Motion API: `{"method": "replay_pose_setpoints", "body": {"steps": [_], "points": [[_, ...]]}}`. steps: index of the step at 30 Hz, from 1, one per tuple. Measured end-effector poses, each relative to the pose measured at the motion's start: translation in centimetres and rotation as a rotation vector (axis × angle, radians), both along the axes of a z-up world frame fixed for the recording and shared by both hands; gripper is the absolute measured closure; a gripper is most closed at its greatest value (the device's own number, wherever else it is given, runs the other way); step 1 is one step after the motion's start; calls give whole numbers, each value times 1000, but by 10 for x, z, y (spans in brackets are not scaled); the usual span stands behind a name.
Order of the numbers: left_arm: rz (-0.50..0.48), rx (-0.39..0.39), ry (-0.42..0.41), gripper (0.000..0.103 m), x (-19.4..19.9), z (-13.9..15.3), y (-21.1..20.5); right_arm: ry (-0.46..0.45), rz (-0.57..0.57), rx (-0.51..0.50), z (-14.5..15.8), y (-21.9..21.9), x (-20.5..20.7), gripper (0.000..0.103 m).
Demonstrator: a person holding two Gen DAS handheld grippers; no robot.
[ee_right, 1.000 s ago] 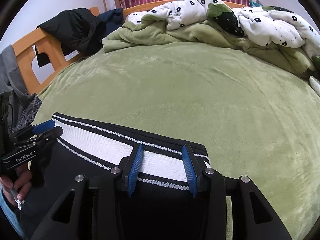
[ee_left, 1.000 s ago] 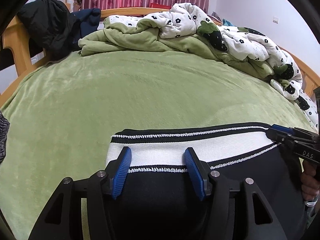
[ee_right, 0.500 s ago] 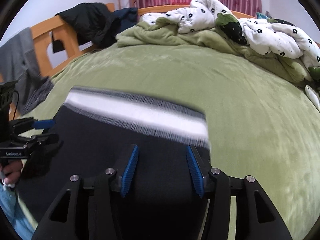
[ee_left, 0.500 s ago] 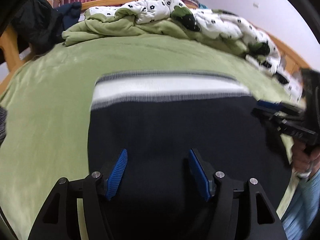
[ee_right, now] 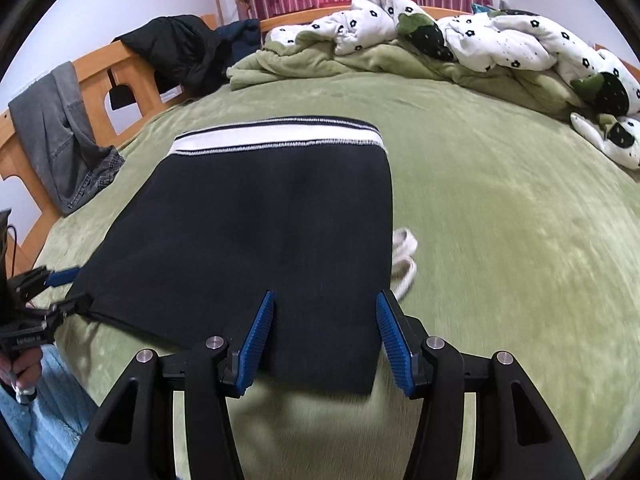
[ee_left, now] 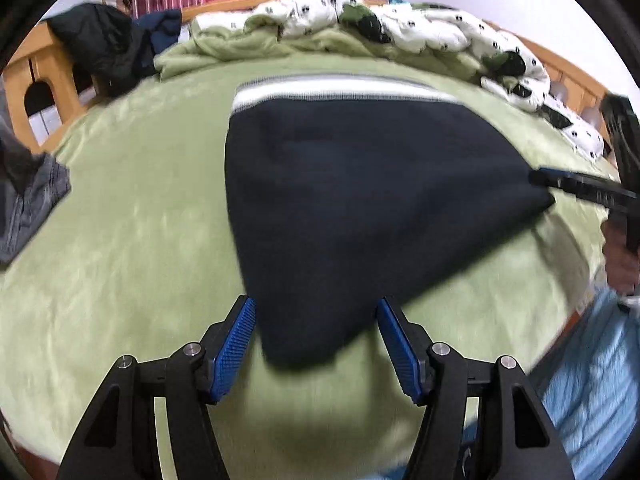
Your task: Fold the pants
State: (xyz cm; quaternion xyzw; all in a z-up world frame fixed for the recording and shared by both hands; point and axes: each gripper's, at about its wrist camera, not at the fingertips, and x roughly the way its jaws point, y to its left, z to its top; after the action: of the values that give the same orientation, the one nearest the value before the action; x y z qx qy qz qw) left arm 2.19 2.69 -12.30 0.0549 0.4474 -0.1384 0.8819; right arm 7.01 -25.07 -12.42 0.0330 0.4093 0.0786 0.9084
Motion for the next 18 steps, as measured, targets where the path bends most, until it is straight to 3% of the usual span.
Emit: {"method": "replay_pose_setpoints", "body": {"steps": [4, 8, 11, 13, 15, 17, 18], "points": [[29, 165, -36, 41, -19, -9, 4, 9, -17, 17, -1, -3, -10, 50], [20, 224, -78, 42, -24, -7, 0, 2, -24, 29, 1, -4, -11, 50], [8, 344, -129, 48, -17, -8, -17, 7, -31, 32, 1, -4, -8, 50], [3, 383, -147, 60, -11, -10, -24, 11, -39, 33, 0, -5, -6, 50], [23, 354, -173, 80, -6, -6, -27, 16, -45, 33, -1, -4, -5, 50], [119, 207, -267, 84, -13, 11, -13, 17, -48, 24, -1, -3, -5, 50], [146, 143, -258, 86, -14, 11, -5, 15, -48, 19, 0, -4, -5, 50]]}}
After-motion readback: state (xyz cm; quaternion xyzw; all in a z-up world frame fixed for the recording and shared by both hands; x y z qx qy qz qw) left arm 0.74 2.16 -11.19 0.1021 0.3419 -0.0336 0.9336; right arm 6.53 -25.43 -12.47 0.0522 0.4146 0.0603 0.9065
